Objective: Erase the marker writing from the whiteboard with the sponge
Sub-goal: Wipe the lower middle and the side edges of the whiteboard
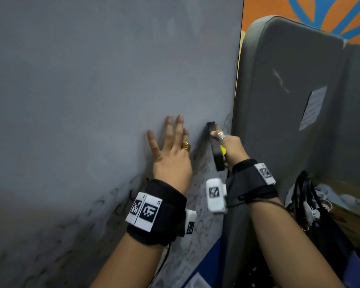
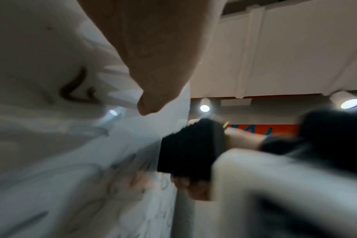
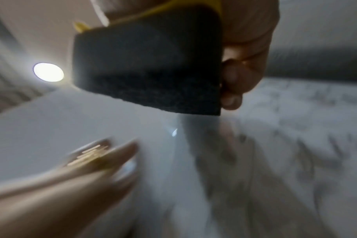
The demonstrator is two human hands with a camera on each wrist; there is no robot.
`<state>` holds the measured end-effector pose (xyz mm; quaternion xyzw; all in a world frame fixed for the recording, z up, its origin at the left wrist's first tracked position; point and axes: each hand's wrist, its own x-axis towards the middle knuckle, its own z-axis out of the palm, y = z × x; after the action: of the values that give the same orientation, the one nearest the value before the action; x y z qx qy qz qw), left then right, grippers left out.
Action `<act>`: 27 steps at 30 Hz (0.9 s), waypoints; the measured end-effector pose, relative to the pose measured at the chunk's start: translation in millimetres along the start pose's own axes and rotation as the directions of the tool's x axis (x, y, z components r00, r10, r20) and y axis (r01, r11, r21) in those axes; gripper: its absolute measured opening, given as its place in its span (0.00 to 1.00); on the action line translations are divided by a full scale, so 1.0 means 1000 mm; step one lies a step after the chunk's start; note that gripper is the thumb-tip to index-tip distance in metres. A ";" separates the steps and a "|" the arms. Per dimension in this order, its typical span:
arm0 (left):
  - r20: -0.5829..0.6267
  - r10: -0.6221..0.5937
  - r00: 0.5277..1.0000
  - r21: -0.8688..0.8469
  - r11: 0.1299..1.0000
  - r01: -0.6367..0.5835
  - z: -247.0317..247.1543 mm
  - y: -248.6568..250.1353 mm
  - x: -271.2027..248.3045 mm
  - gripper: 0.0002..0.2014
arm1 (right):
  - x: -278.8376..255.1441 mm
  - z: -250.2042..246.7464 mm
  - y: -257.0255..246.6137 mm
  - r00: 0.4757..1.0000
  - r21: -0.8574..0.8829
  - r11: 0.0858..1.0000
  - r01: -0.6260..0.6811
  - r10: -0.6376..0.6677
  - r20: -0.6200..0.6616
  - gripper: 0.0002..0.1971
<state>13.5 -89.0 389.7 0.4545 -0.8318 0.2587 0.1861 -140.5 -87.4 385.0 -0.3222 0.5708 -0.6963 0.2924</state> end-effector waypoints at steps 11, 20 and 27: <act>-0.038 -0.044 0.998 0.104 0.993 0.048 0.025 -0.002 0.002 0.33 | 0.046 -0.025 0.019 0.979 -0.296 0.935 0.194 -0.168 0.113 0.16; -0.089 -0.050 0.995 0.103 0.993 0.059 0.032 0.000 0.002 0.39 | 0.067 -0.037 0.027 0.991 -0.193 0.972 0.132 -0.131 0.018 0.19; -0.140 -0.126 0.982 0.112 0.983 0.142 0.043 0.007 0.008 0.40 | 0.052 -0.026 0.033 0.975 -0.192 0.957 0.217 -0.203 0.091 0.22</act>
<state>-0.3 -117.0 357.8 0.5018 -0.7677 0.3256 0.2299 -191.7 -117.9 355.1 -0.4332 0.5898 -0.6507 0.2027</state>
